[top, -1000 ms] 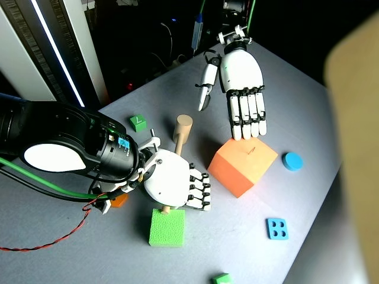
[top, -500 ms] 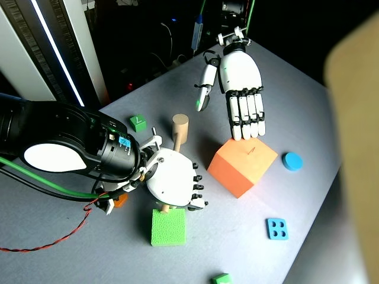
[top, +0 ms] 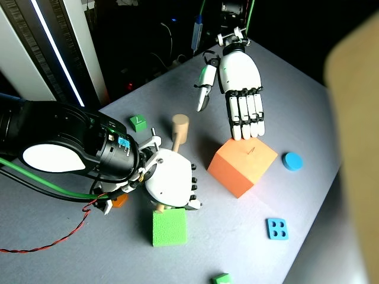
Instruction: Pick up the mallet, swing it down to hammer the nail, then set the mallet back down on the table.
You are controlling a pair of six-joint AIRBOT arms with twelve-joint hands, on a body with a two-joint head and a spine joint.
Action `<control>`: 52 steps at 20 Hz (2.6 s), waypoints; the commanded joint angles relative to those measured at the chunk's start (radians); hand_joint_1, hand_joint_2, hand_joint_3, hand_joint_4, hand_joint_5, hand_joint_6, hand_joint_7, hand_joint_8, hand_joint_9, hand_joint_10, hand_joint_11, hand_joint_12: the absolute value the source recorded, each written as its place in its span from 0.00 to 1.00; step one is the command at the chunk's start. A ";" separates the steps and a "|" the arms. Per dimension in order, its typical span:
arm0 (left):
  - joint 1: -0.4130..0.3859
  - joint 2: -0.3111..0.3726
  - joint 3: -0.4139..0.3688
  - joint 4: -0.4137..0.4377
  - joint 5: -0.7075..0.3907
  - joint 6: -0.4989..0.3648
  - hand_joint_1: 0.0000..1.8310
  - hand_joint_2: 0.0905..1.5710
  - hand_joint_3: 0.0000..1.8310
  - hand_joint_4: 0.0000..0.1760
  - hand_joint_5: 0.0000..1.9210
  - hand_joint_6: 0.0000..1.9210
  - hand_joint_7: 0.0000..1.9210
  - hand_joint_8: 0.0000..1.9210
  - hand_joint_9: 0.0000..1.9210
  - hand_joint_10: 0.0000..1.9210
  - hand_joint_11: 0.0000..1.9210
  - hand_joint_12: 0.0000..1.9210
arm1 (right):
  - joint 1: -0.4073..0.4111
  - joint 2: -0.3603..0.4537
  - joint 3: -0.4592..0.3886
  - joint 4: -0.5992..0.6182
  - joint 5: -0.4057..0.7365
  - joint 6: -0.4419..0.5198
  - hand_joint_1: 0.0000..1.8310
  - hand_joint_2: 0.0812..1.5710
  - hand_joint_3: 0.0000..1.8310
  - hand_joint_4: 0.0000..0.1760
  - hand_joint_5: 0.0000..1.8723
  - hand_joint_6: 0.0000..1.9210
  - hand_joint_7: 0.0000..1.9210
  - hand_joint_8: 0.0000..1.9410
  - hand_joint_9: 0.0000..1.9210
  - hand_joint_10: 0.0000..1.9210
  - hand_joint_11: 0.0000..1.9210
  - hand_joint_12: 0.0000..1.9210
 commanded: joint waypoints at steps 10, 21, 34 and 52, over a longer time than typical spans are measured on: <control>0.001 -0.005 0.001 0.006 -0.066 -0.006 0.00 0.80 0.00 0.00 0.06 0.01 0.07 0.01 0.06 0.01 0.04 0.03 | 0.017 0.026 -0.027 -0.004 0.064 -0.003 0.24 0.85 0.00 0.00 0.67 1.00 0.80 1.00 0.84 1.00 0.85 1.00; 0.002 -0.005 0.001 0.006 -0.068 -0.006 0.00 0.81 0.00 0.00 0.07 0.00 0.07 0.00 0.06 0.00 0.04 0.03 | 0.078 0.117 -0.116 -0.004 0.037 -0.002 0.28 1.00 0.02 0.00 0.71 1.00 0.83 1.00 0.88 1.00 0.92 1.00; 0.000 -0.004 0.002 0.006 -0.070 -0.006 0.00 0.82 0.00 0.00 0.05 0.01 0.05 0.00 0.04 0.00 0.01 0.02 | 0.199 0.342 -0.191 -0.004 0.317 0.011 0.24 1.00 0.01 1.00 0.71 1.00 0.81 1.00 0.86 1.00 0.92 1.00; 0.001 -0.005 0.008 0.001 -0.070 -0.006 0.00 0.81 0.00 0.00 0.05 0.00 0.06 0.01 0.05 0.01 0.03 0.02 | 0.131 0.335 -0.162 0.454 0.558 -0.423 0.25 1.00 0.00 1.00 0.70 1.00 0.81 1.00 0.85 1.00 0.89 1.00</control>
